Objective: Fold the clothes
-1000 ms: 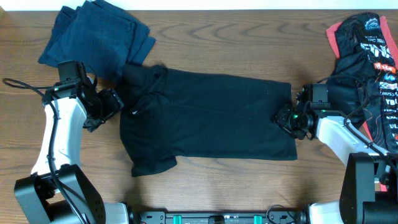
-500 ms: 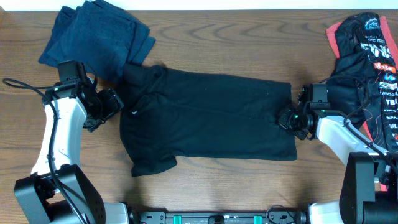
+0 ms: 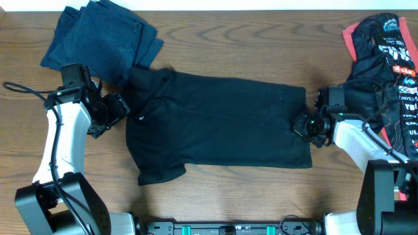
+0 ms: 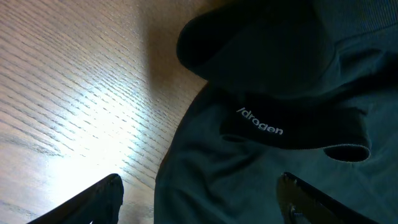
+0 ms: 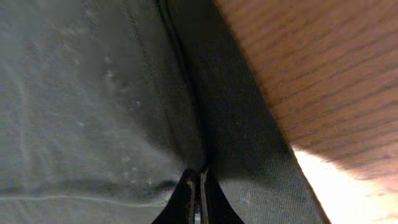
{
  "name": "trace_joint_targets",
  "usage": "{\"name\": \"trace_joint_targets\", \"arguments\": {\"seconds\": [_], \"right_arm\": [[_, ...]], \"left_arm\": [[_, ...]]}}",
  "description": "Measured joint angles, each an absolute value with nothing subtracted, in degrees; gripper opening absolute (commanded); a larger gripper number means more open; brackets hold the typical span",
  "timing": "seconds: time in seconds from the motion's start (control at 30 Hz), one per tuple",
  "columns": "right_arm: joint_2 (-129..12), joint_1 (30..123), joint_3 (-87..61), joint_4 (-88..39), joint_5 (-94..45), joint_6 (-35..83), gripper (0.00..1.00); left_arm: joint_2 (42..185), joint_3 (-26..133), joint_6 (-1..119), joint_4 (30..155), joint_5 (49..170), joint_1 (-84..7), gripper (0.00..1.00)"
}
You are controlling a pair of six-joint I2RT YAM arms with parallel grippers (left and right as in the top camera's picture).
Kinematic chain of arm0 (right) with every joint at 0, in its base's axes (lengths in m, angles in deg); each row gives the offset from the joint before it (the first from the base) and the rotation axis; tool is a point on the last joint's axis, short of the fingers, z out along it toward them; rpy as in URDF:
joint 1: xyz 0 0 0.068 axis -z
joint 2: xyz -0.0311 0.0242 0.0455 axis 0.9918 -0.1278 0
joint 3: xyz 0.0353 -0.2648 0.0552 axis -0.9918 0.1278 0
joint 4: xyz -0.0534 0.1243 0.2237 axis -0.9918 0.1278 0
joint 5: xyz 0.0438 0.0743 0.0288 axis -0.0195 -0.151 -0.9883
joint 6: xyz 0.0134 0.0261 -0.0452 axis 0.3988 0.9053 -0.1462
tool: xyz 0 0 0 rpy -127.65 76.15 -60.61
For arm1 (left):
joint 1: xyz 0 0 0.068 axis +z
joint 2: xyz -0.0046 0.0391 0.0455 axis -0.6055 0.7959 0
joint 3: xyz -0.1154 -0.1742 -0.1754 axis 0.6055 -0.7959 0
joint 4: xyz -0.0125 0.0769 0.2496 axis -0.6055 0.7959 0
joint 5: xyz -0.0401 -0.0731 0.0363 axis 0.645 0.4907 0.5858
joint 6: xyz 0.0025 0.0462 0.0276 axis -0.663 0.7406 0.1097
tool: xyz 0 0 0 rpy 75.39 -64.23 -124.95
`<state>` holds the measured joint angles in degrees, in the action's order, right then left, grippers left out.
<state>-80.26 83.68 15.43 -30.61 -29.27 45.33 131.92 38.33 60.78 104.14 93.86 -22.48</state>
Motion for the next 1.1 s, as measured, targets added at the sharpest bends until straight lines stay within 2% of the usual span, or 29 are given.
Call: {"name": "trace_joint_targets", "arguments": {"seconds": [0.33,0.87,0.9,0.93,1.1], "right_arm": [[-80.33,85.18,6.95,-21.25,-26.60,43.16,0.01],[-80.35,91.87,6.40,-16.53,-21.29,40.98,0.01],[-80.35,91.94,6.40,-16.51,-21.18,40.82,0.02],[-80.35,92.03,6.40,-16.53,-21.16,40.56,0.02],[-80.35,92.05,6.40,-16.62,-21.09,39.64,0.02]], "left_arm": [[131.92,38.33,60.78,104.14,93.86,-22.48,0.81],[131.92,38.33,60.78,104.07,93.86,-22.48,0.80],[131.92,38.33,60.78,104.05,93.86,-22.48,0.81],[131.92,38.33,60.80,104.05,93.86,-22.48,0.88],[131.92,38.33,60.98,103.90,93.86,-22.48,0.91]]}}
